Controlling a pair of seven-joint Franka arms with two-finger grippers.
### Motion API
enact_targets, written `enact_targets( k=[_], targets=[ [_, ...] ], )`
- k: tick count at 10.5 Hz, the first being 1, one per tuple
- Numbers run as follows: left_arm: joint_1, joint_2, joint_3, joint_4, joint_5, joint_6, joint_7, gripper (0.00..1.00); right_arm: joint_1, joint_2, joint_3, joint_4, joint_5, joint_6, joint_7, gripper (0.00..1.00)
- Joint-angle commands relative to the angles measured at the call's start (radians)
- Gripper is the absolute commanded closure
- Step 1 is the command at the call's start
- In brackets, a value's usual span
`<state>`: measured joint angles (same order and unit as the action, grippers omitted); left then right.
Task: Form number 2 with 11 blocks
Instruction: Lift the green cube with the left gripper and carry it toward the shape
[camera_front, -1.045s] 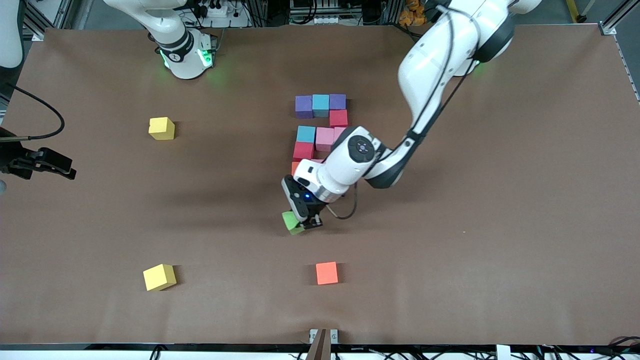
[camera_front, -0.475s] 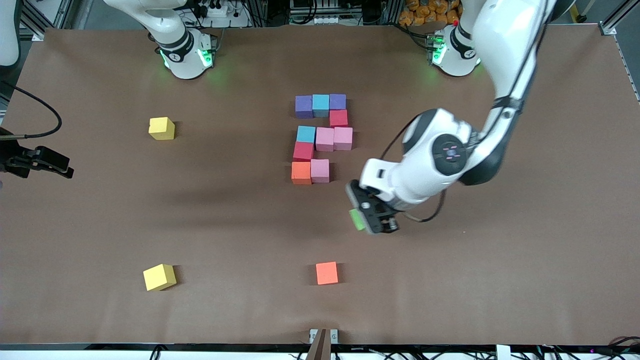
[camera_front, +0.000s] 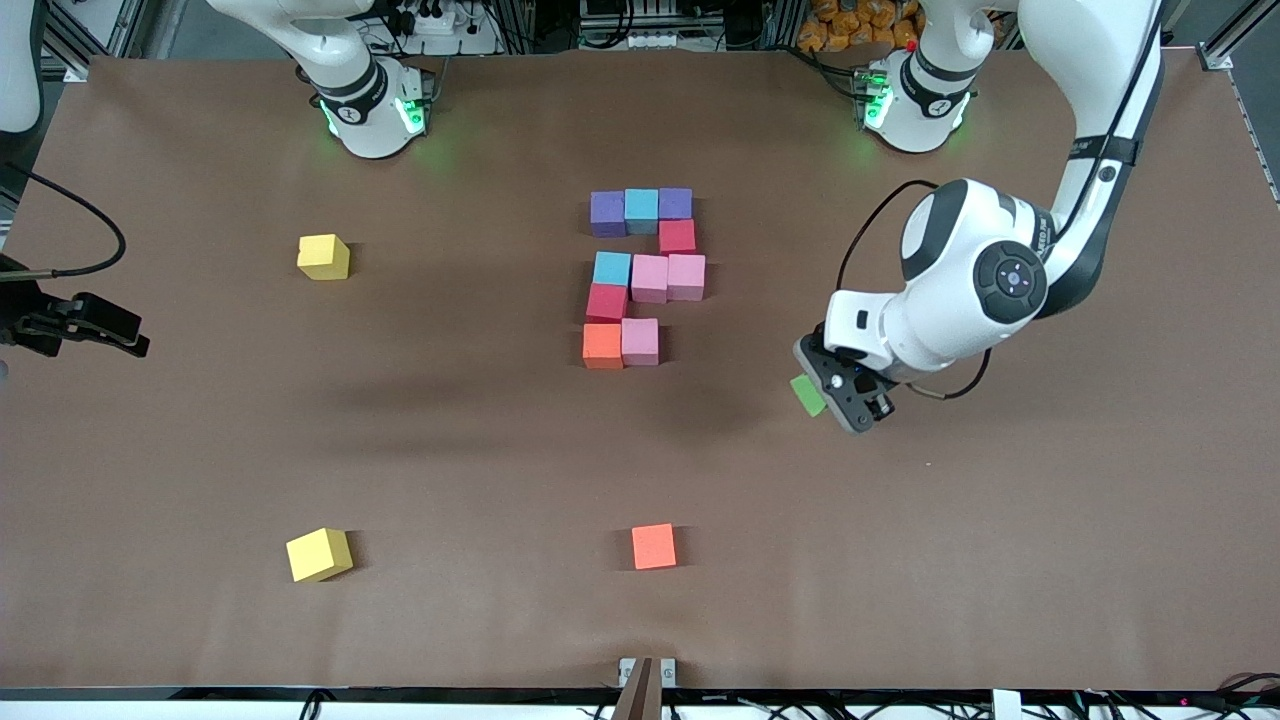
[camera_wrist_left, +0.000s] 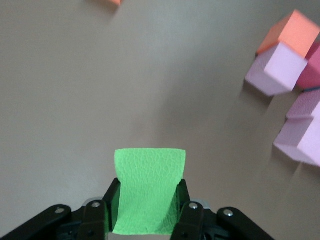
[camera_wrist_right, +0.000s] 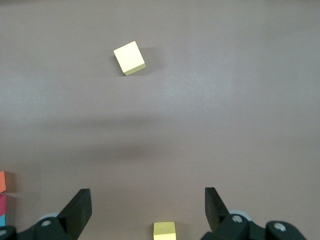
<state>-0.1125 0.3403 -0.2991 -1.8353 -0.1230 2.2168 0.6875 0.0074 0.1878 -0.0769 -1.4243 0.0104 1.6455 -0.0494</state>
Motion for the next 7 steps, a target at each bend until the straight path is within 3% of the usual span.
enact_targets(
  k=[1,7],
  targets=[
    [0.004,-0.110,-0.012,-0.310,-0.020,0.266,0.012,0.93,-0.012,-0.004,0.012,0.002,-0.007,-0.004,0.013,0.00],
    [0.000,-0.092,-0.112,-0.404,-0.021,0.426,0.107,0.94,-0.009,-0.007,0.014,0.001,-0.010,-0.016,0.011,0.00]
  ],
)
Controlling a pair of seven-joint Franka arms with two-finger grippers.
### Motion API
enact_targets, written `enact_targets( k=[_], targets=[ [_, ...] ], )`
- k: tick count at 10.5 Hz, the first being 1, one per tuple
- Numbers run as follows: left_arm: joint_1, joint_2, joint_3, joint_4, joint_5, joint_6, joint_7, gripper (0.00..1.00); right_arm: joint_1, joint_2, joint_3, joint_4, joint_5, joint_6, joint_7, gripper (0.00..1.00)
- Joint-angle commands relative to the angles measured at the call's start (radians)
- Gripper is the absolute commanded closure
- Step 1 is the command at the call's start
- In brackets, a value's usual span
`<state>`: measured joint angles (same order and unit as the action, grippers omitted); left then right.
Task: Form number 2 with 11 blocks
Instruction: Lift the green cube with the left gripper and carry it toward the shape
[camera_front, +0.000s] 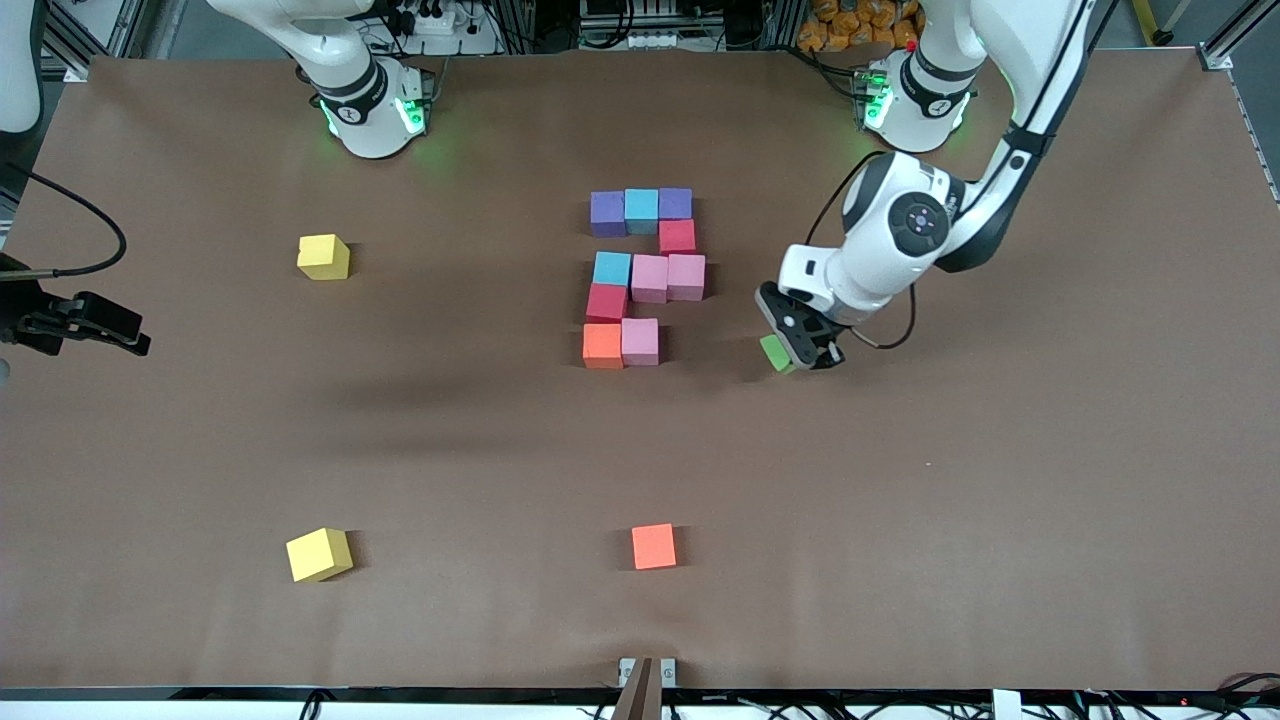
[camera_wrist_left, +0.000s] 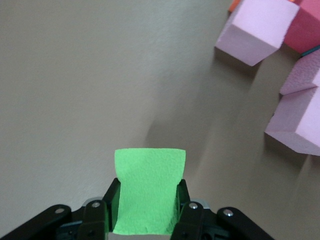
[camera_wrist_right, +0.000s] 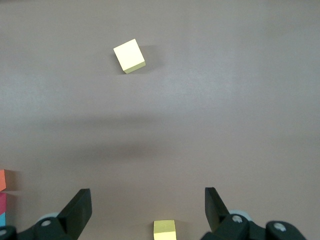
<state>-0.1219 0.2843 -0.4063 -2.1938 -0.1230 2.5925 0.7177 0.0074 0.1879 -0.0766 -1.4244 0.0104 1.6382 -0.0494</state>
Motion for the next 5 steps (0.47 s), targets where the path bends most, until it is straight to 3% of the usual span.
enact_targets(
  k=[1,5],
  targets=[
    [0.016,-0.028,-0.006,-0.046,-0.021,0.085,0.135,0.93,-0.010,-0.005,0.014,0.001,-0.010,-0.008,0.010,0.00],
    [0.016,0.034,-0.022,-0.032,-0.026,0.174,0.374,0.91,-0.013,-0.002,0.012,-0.002,-0.010,-0.001,0.006,0.00]
  ],
)
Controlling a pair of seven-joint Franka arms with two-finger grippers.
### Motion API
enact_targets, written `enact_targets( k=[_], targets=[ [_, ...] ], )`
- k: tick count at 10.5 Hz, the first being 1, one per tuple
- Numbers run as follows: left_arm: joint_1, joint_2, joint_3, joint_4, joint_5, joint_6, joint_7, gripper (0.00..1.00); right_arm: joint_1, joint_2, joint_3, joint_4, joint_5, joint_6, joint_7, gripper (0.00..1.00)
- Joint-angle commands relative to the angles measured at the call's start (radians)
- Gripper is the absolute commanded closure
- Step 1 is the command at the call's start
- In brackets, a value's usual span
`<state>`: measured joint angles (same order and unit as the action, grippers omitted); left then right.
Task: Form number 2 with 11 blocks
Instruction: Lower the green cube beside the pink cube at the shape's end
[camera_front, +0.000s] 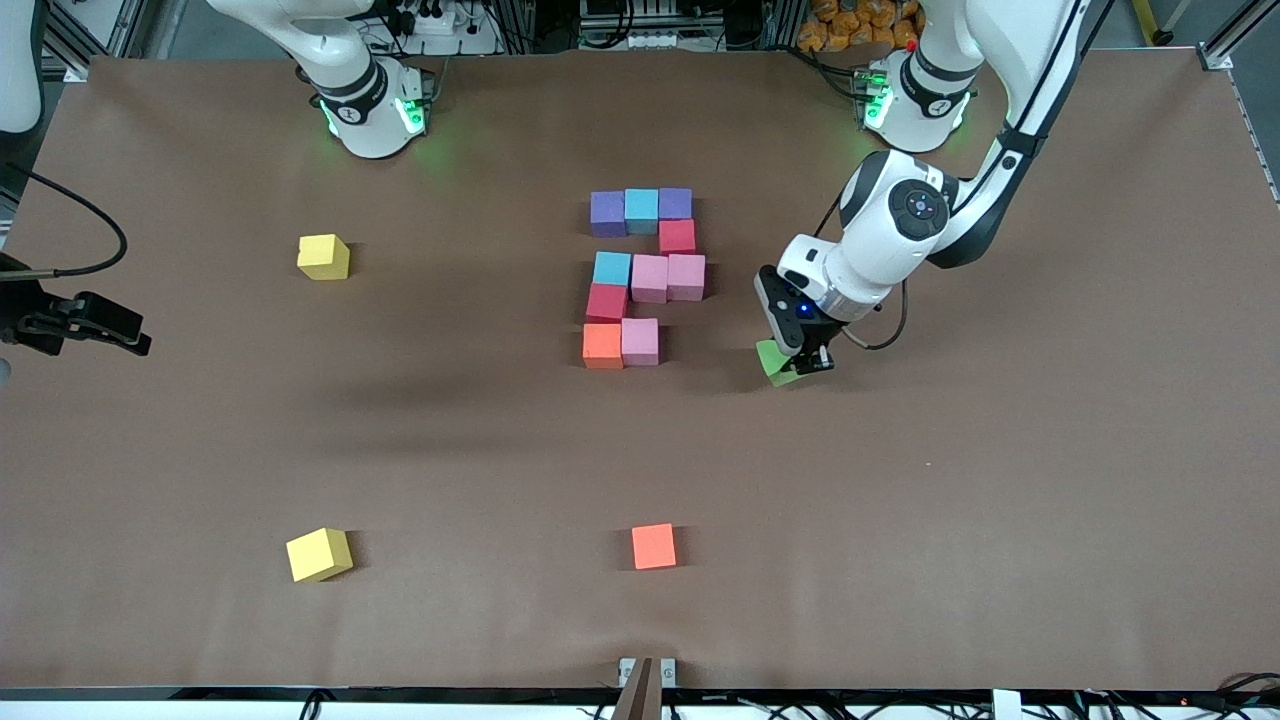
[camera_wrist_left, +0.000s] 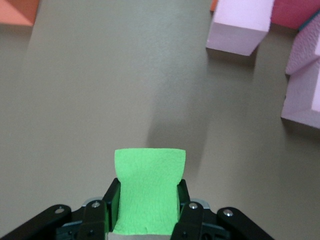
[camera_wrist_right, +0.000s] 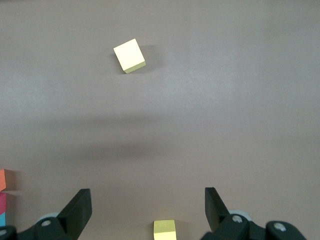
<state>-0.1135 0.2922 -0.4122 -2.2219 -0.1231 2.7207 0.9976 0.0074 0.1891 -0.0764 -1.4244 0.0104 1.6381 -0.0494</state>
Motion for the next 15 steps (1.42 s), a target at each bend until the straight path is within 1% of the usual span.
enact_targets(
  k=[1,3,4,7,9,12,15],
  targets=[
    [0.008,0.056,-0.039,-0.004,-0.030,0.088,0.123,0.91,-0.013,-0.002,0.012,-0.002,-0.009,0.000,0.006,0.00],
    [0.008,0.114,-0.072,-0.002,-0.030,0.170,0.130,0.91,-0.013,0.001,0.012,-0.001,-0.012,0.005,0.008,0.00],
    [0.011,0.142,-0.080,-0.001,-0.029,0.178,0.134,0.91,-0.012,0.001,0.012,-0.002,-0.015,0.008,0.010,0.00],
    [0.011,0.148,-0.112,0.014,-0.032,0.179,0.157,0.92,-0.010,0.001,0.012,-0.005,-0.020,0.000,0.013,0.00],
    [0.009,0.150,-0.122,0.031,-0.033,0.179,0.154,0.92,-0.010,0.001,0.012,-0.008,-0.021,0.000,0.013,0.00],
    [0.009,0.200,-0.145,0.076,-0.033,0.179,0.156,0.92,-0.013,0.001,0.010,-0.011,-0.021,-0.004,0.014,0.00],
    [0.009,0.212,-0.168,0.094,-0.033,0.177,0.154,0.92,-0.013,0.001,0.010,-0.011,-0.021,-0.004,0.014,0.00]
  ],
)
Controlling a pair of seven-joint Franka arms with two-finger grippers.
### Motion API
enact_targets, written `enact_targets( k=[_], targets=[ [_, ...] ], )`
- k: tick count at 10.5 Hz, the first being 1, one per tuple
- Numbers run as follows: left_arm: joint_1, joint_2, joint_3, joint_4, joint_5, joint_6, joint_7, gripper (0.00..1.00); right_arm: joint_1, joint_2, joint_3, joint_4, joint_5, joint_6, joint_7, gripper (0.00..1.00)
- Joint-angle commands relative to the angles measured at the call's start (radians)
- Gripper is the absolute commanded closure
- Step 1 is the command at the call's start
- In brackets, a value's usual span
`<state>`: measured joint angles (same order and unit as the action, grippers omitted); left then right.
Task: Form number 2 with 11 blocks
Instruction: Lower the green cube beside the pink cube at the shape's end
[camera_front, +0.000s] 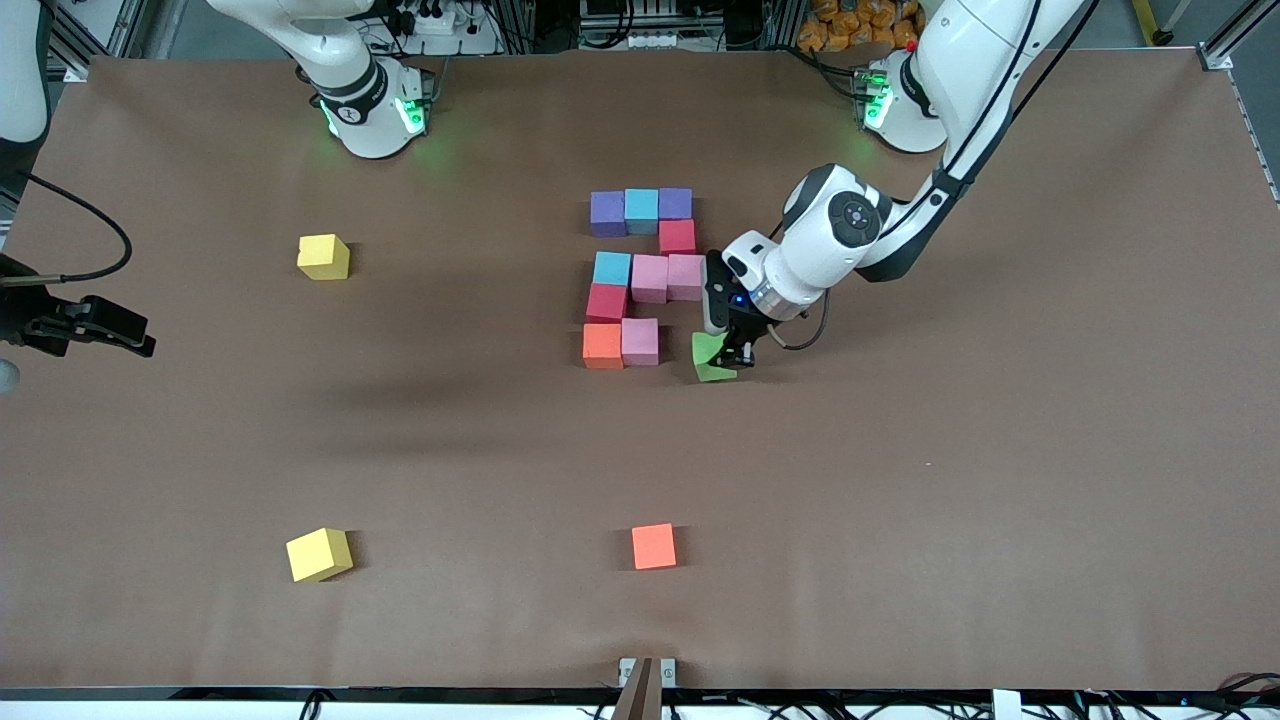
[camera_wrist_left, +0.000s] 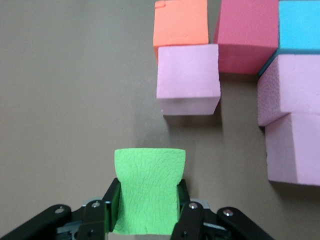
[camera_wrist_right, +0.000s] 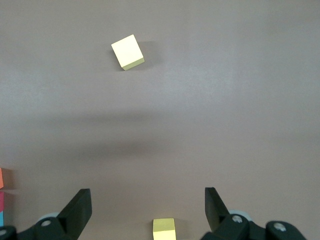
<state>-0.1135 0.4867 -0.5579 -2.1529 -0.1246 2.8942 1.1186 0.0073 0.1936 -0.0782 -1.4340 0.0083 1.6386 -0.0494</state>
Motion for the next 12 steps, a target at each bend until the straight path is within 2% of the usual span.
enact_targets(
  k=[1,7,12],
  targets=[
    [0.008,0.027,-0.025,0.037,-0.032,0.003,0.032,0.92,-0.013,-0.003,0.012,-0.002,-0.019,-0.005,0.014,0.00],
    [0.011,0.084,-0.063,0.076,-0.032,0.000,0.032,0.93,-0.015,-0.003,0.012,-0.009,-0.019,-0.003,0.014,0.00],
    [0.011,0.095,-0.063,0.093,-0.032,0.000,0.035,0.92,-0.017,-0.003,0.012,-0.011,-0.019,-0.005,0.014,0.00]
  ],
)
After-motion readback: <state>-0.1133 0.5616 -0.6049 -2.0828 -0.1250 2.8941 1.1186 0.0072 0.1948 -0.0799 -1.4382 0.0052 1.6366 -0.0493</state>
